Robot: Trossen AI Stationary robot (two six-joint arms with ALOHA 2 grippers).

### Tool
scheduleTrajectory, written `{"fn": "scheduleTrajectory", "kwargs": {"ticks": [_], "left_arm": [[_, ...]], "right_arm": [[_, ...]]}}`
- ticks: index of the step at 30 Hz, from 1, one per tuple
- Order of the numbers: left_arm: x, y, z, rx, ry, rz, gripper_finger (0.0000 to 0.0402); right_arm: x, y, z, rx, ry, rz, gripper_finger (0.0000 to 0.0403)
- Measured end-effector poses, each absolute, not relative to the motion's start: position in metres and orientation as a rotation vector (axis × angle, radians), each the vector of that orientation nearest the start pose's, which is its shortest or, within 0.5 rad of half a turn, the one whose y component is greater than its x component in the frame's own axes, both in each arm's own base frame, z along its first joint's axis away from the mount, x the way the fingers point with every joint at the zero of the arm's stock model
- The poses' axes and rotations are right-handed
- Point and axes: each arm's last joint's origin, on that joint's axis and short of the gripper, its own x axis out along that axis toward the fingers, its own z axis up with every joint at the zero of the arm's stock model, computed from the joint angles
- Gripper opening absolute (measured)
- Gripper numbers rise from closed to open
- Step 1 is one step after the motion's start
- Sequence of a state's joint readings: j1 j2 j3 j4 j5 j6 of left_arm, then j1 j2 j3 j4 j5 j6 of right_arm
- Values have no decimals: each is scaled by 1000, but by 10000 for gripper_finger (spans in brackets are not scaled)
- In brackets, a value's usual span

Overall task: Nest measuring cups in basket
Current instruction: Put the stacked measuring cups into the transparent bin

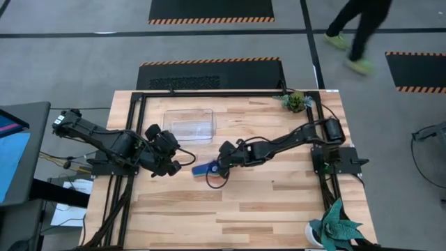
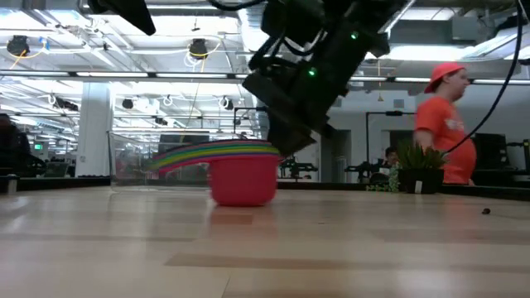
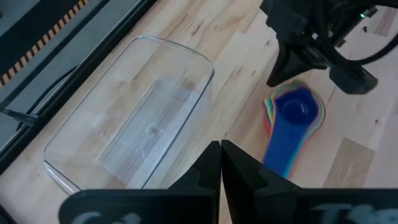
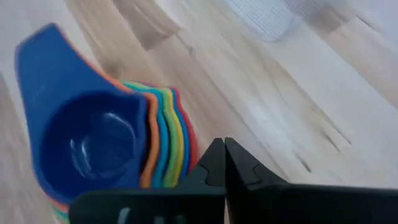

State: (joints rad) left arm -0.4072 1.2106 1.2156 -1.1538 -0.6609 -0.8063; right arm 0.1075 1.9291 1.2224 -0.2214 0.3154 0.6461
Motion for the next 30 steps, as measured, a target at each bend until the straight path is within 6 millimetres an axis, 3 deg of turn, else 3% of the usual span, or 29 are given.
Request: {"fn": "scheduleTrajectory", "kwargs": {"ticks": [6, 12, 20, 30], "left_arm": [[199, -66, 329, -138, 817, 582, 0], [197, -71, 329, -108, 826, 555, 0], [195, -75, 329, -89, 820, 544, 0], [195, -74, 329, -71, 812, 553, 0]], "right_arm": [[406, 35, 179, 370, 806, -519, 4], [387, 46, 193, 329, 936, -530, 9], [382, 92, 183, 322, 998, -378, 9], [396, 85, 163, 339, 974, -363, 9]]}}
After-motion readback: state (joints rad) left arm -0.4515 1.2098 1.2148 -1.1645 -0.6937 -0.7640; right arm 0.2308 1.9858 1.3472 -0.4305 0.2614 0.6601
